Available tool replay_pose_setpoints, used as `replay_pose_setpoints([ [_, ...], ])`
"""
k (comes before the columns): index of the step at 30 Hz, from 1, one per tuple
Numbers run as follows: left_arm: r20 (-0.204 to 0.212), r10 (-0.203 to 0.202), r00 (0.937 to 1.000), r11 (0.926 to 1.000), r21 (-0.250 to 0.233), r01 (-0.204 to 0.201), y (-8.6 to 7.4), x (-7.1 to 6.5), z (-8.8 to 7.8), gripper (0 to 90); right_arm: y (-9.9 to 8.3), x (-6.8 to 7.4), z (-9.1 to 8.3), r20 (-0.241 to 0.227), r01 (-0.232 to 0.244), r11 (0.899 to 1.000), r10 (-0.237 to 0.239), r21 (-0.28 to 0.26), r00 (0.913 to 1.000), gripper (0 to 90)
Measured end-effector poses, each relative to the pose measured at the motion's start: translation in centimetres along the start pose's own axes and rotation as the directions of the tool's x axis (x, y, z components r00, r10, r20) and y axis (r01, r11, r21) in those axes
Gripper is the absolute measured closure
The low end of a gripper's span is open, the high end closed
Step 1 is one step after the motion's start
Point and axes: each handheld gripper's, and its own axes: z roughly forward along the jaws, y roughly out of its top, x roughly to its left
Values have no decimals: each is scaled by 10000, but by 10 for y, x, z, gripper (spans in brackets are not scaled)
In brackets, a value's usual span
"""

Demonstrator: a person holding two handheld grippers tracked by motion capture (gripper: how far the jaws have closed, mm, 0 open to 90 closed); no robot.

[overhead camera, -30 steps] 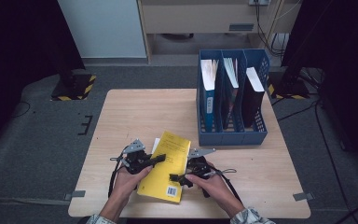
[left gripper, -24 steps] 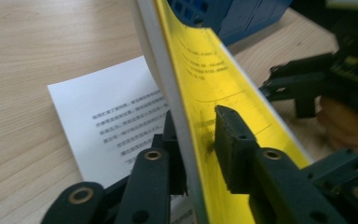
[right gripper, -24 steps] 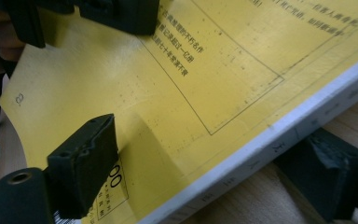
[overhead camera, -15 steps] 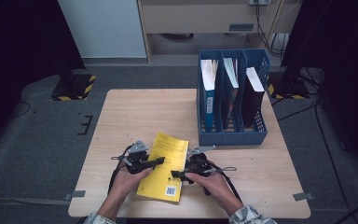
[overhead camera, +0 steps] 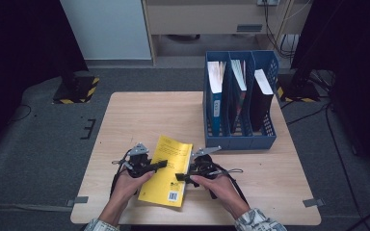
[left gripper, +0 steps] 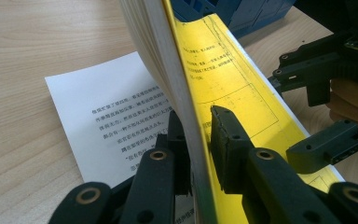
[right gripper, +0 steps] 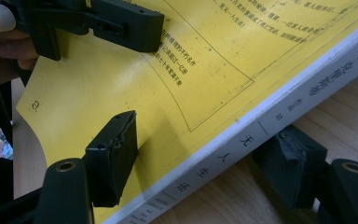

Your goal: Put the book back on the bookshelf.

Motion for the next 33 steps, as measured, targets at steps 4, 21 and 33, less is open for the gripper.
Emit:
replay_pose_setpoints([
  [4,14,47,10000,9999,-166,-47,2,-1,-4,785,3,1,-3,63,-13,9999,14,-166,10000,368],
  [21,311,13,9995,9947,-1026,19,11,-2,-22,816,37,14,-9,296,705,9974,-700,-169,9971,440],
  [33,-2,306,9995,9953,-915,-305,28,-1,-26,792,57,17,-17,1031,1113,9934,-1078,-283,9888,581],
])
